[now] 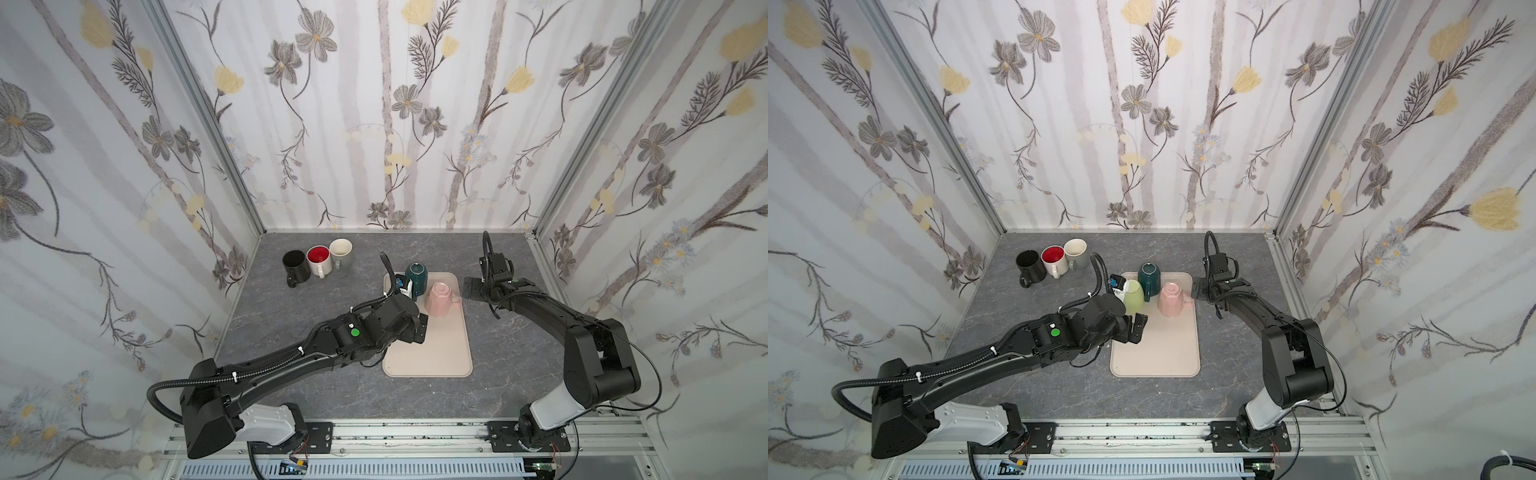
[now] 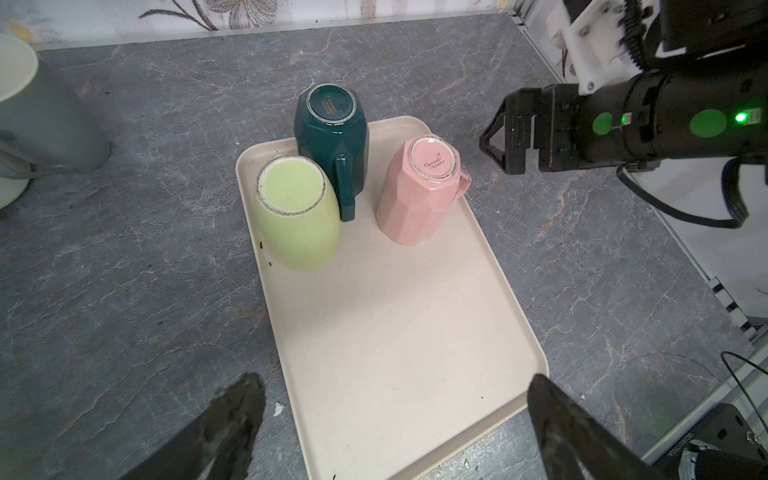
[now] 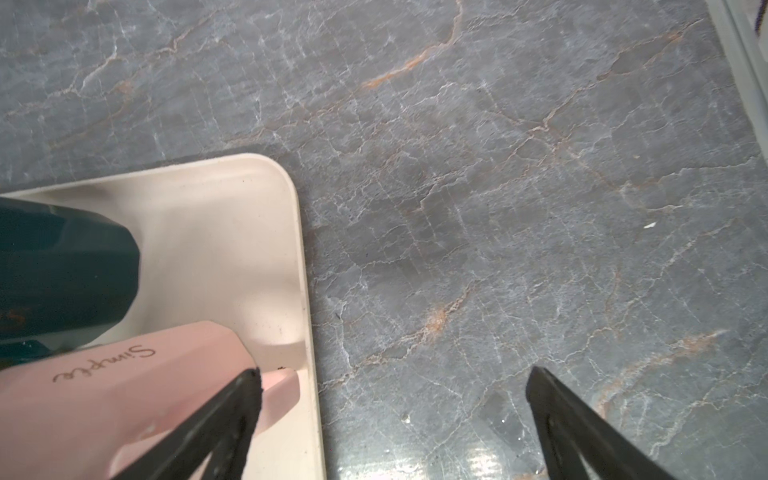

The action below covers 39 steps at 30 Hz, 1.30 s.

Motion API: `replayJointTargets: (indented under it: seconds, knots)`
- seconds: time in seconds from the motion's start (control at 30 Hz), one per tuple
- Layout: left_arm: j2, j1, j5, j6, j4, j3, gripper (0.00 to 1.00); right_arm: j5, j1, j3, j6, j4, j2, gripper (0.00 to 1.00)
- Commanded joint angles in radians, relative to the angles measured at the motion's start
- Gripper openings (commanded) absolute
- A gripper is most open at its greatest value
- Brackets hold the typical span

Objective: Turn the mug right side up

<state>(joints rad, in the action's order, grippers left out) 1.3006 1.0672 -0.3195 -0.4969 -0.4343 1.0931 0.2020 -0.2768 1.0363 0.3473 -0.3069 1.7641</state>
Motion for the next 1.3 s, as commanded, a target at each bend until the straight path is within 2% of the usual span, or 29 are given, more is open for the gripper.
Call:
replayJointTargets:
  seconds: [0.0,0.23,0.37,0.87,1.0,1.27]
  knots:
    - [-0.022,0.0,-0.034,-0.011,0.022,-0.017,1.0,-0.001,-0.022,0.027,-0.013,0.01,0.033,1.0]
    - [-0.036,-0.001,-0.037,-0.032,0.023,-0.051,1.0,0.054,-0.08,0.065,-0.018,-0.011,0.081,1.0]
    - [-0.037,-0.001,-0.032,-0.03,0.019,-0.053,1.0,0.046,-0.084,0.066,-0.017,-0.019,0.089,1.0]
    - [-0.026,-0.003,-0.046,-0.043,0.03,-0.064,1.0,0.035,-0.139,-0.11,0.008,0.043,-0.018,1.0]
    - [-0.002,-0.015,-0.032,-0.068,0.03,-0.055,1.0,0.03,-0.186,-0.146,0.02,0.07,-0.053,1.0]
    - [0.034,-0.036,0.017,-0.106,0.031,-0.052,1.0,0.123,-0.289,-0.164,0.021,0.053,-0.053,1.0]
